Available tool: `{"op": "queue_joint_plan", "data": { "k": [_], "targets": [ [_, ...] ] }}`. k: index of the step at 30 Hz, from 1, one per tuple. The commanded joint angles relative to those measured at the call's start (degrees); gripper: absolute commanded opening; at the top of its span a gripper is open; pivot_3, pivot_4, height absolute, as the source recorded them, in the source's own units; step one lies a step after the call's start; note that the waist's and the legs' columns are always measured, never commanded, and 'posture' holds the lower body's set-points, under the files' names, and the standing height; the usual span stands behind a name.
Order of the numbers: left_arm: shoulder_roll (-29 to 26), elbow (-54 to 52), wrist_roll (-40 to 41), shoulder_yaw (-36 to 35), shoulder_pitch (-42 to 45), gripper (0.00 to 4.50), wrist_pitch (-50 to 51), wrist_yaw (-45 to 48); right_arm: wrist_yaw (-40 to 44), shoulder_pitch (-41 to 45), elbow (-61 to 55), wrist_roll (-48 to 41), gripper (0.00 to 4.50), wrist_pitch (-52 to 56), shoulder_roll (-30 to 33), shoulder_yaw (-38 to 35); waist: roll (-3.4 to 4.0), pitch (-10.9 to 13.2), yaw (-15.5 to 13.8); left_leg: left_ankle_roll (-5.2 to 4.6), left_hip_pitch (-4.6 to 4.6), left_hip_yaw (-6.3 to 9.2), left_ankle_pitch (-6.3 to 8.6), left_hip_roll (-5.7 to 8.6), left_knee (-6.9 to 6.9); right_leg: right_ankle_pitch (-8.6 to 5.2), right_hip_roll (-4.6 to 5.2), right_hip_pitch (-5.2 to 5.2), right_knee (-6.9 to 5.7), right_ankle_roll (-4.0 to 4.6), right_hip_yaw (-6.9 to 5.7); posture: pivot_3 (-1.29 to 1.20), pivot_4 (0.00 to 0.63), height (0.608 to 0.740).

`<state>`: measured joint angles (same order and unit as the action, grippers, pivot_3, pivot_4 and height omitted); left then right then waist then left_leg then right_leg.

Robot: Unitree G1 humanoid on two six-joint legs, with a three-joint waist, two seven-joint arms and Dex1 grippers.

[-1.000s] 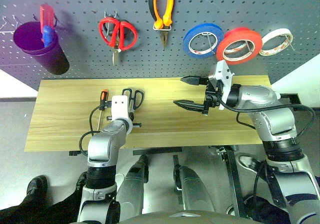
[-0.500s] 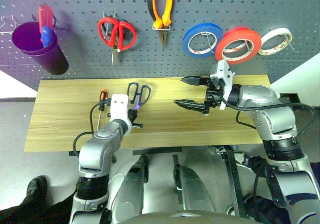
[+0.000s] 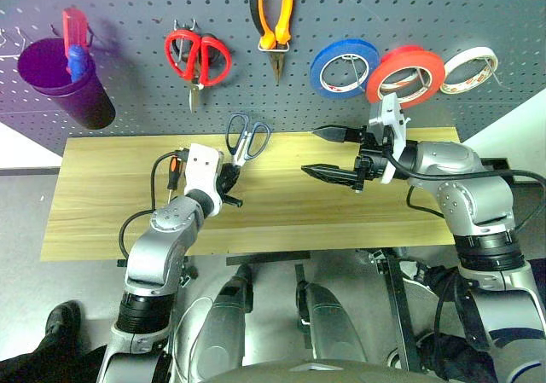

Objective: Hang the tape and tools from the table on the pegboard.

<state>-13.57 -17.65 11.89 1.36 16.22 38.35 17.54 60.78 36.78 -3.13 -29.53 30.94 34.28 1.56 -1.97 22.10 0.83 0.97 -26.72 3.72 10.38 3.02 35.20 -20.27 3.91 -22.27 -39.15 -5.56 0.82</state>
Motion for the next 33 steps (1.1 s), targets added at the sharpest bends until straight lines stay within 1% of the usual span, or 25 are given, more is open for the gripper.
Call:
{"op": "queue_joint_plan", "data": {
  "k": [1,3,5,7,10,16,19,25,27,33],
  "targets": [
    [-1.95,-3.53,0.62,0.68,-4.16,0.48,-5.26,3.64,0.99,0.14,-1.21,-0.77,4.50,-0.16,1.29,-1.46,0.00,0.00,0.15,0.00,-0.01,-0.01,0.00,0.00,0.00,0.00,0.01,-0.02,0.02,0.00,0.00,-0.02,0.372,0.740],
    [-2.56,-4.12,-0.29,0.90,-5.77,0.48,-8.77,4.34,1.37,-0.04,-1.03,-0.84,4.50,-0.23,1.57,-1.50,0.00,0.00,0.07,0.00,-0.02,-0.02,0.00,0.00,-0.02,0.00,0.01,-0.05,0.01,0.00,0.02,-0.02,0.371,0.740],
    [-2.82,-4.65,-0.18,-0.01,-7.58,0.48,-11.54,4.73,2.40,-0.36,-0.94,-0.86,4.50,-0.23,2.29,-1.37,0.00,0.00,0.00,-0.03,-0.02,0.01,0.01,-0.01,0.00,0.00,0.02,-0.05,0.00,0.00,0.04,-0.02,0.372,0.740],
    [-3.03,-5.21,0.53,-0.90,-8.99,0.48,-14.15,5.58,3.67,-0.78,-1.08,-1.34,4.50,0.17,2.99,-1.53,0.00,0.00,-0.15,-0.26,-0.04,0.02,0.15,0.00,0.04,0.00,0.05,-0.03,0.00,0.00,0.04,-0.02,0.372,0.740],
    [-3.53,-6.85,0.71,-1.49,-10.39,0.48,-17.97,6.64,4.76,-1.32,-0.32,-0.52,4.50,-0.73,4.19,-1.48,0.00,0.00,-0.13,-0.27,-0.04,0.02,0.16,0.04,0.05,0.00,0.12,-0.02,0.01,0.00,0.03,-0.02,0.374,0.740],
    [-4.06,-10.37,0.24,-1.83,-12.49,0.48,-22.80,6.86,7.49,-2.55,0.72,-0.55,4.50,-2.01,6.10,-1.84,0.00,0.00,-0.10,-0.28,-0.04,0.01,0.16,0.04,0.04,0.00,0.13,-0.02,0.01,0.00,0.01,-0.01,0.377,0.740],
    [-4.32,-11.17,0.02,-2.45,-11.90,0.48,-23.55,6.48,8.88,-3.12,0.49,-0.65,4.50,-2.23,7.00,-1.69,0.00,0.00,-0.05,-0.28,-0.04,0.01,0.16,0.04,0.05,0.00,0.13,-0.02,-0.01,0.00,0.00,-0.01,0.378,0.740],
    [-4.85,-12.22,0.04,-4.17,-9.93,0.48,-24.39,5.40,10.20,-2.13,2.15,-3.23,4.50,-0.16,7.59,-3.83,0.00,0.00,-0.11,-0.29,-0.03,0.01,0.16,0.04,0.07,0.00,0.12,-0.01,-0.05,0.00,-0.01,-0.01,0.374,0.740],
    [-4.79,-12.76,1.16,-4.61,-9.64,0.48,-24.02,5.37,10.65,-2.20,2.30,-3.93,4.50,0.40,7.74,-4.31,0.00,0.00,-0.11,-0.29,-0.04,0.01,0.16,0.04,0.08,0.00,0.12,-0.01,-0.04,0.00,-0.02,0.00,0.373,0.740],
    [-4.93,-13.51,0.87,-6.19,-7.49,0.48,-24.27,3.66,9.83,-1.21,2.42,-6.77,4.50,2.70,6.88,-6.28,0.00,0.00,-0.07,-0.29,-0.04,0.01,0.16,0.04,0.10,0.00,0.12,-0.01,-0.07,0.00,-0.05,0.00,0.365,0.740]
  ]
}}
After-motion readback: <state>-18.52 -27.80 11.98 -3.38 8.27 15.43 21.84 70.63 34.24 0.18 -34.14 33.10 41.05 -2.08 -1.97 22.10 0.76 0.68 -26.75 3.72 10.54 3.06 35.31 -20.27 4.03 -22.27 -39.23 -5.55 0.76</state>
